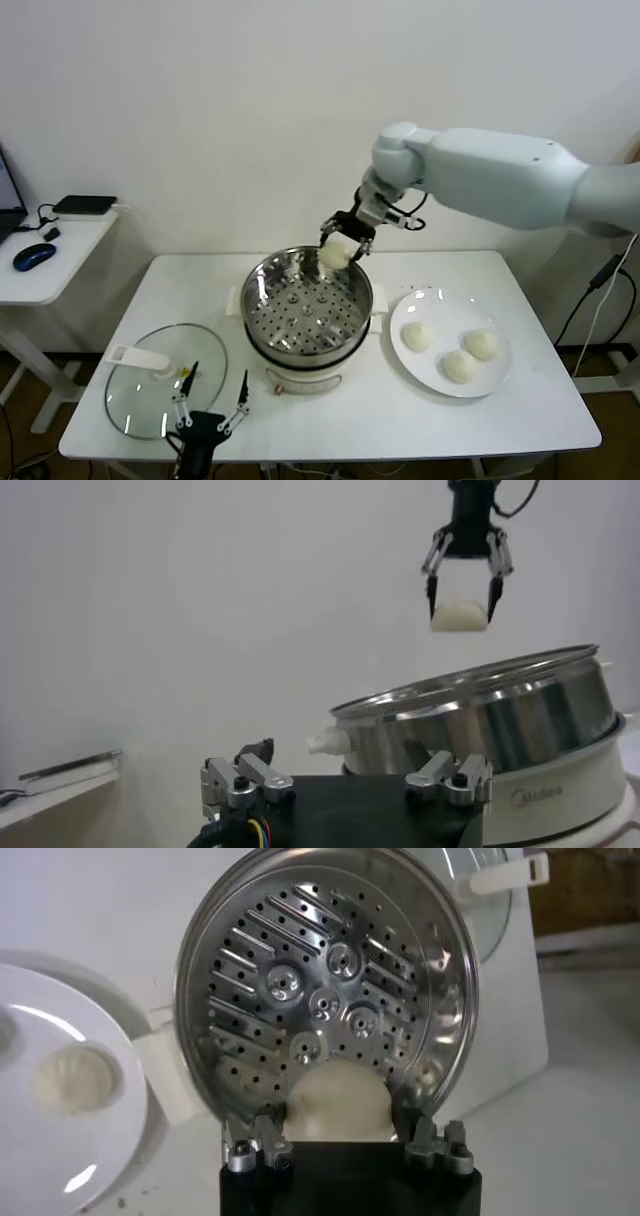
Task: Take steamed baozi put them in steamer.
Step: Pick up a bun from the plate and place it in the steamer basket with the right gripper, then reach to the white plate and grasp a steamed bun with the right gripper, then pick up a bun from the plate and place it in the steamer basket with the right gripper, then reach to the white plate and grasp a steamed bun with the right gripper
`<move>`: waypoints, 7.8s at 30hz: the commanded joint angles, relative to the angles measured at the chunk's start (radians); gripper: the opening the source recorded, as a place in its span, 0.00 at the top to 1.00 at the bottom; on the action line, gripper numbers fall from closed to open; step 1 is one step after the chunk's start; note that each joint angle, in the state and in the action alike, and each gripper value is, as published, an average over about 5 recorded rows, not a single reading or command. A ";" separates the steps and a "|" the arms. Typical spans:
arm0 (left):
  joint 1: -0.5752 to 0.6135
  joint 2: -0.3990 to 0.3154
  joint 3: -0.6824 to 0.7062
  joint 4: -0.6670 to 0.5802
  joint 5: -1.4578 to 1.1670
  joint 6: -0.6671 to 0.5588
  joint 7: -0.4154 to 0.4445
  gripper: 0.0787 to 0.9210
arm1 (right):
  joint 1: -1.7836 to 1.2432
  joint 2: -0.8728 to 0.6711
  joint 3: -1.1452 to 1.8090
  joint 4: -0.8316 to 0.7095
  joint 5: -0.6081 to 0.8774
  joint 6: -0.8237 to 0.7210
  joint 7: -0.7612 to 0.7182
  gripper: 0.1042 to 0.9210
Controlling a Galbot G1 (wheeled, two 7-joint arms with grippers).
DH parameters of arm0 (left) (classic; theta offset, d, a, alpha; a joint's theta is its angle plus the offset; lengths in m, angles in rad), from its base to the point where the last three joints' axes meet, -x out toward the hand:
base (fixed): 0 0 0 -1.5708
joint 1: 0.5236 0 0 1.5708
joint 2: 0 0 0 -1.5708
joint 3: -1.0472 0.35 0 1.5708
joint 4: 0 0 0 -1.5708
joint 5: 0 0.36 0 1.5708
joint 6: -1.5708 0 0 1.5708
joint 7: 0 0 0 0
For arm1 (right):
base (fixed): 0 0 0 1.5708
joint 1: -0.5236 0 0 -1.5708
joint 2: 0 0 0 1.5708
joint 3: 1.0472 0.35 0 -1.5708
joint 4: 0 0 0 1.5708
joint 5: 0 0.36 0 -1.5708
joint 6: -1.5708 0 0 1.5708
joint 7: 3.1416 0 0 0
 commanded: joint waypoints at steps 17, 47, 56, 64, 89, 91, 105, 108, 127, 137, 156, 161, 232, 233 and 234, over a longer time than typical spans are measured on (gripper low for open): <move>-0.021 0.002 -0.003 0.013 -0.006 0.004 0.000 0.12 | -0.244 0.207 0.099 -0.358 -0.204 0.230 0.084 0.27; -0.008 0.003 -0.006 -0.001 -0.008 0.005 0.001 0.12 | 0.228 -0.125 -0.420 0.129 0.470 -0.490 0.056 0.12; -0.008 0.006 0.002 0.002 -0.005 0.003 0.001 0.12 | 0.265 -0.323 -0.449 0.306 0.713 -0.949 0.070 0.12; -0.004 0.009 0.000 0.000 -0.006 0.003 0.001 0.12 | 0.139 -0.417 -0.387 0.334 0.732 -1.045 0.030 0.12; -0.002 0.006 -0.015 0.026 0.003 0.003 0.003 0.12 | -0.321 -0.261 -0.104 -0.064 0.474 -0.992 -0.026 0.12; -0.003 0.007 -0.017 0.030 0.003 0.003 0.003 0.12 | -0.339 -0.245 -0.093 -0.093 0.466 -0.985 -0.028 0.12; -0.013 0.007 -0.024 0.038 0.000 0.002 0.002 0.12 | -0.369 -0.206 -0.064 -0.150 0.450 -0.964 -0.029 0.22; -0.013 0.006 -0.025 0.035 0.000 0.002 0.002 0.12 | -0.364 -0.208 -0.064 -0.147 0.449 -0.965 -0.031 0.31; -0.002 0.002 -0.016 0.007 0.010 0.007 0.000 0.12 | 0.324 -0.338 -0.442 0.286 0.758 -0.978 -0.134 0.38; 0.003 0.000 -0.008 -0.006 0.016 0.010 0.001 0.12 | 0.496 -0.248 -0.402 0.409 0.951 -1.037 -0.135 0.38; -0.001 0.003 -0.010 0.001 0.016 0.012 0.005 0.12 | 0.098 0.185 -0.100 0.095 0.924 -1.158 0.028 0.38; -0.006 0.006 -0.012 0.008 0.014 0.012 0.006 0.12 | 0.014 0.240 -0.081 0.017 0.895 -1.160 0.040 0.38; 0.013 0.004 0.001 -0.020 0.031 0.006 0.011 0.12 | 0.303 -0.204 -0.400 0.322 0.819 -0.921 -0.154 0.12; 0.013 0.004 0.003 -0.020 0.032 0.006 0.011 0.12 | 0.315 -0.227 -0.420 0.331 0.801 -0.906 -0.168 0.12; 0.014 0.004 0.004 -0.021 0.033 0.005 0.011 0.12 | 0.325 -0.249 -0.437 0.339 0.783 -0.889 -0.180 0.12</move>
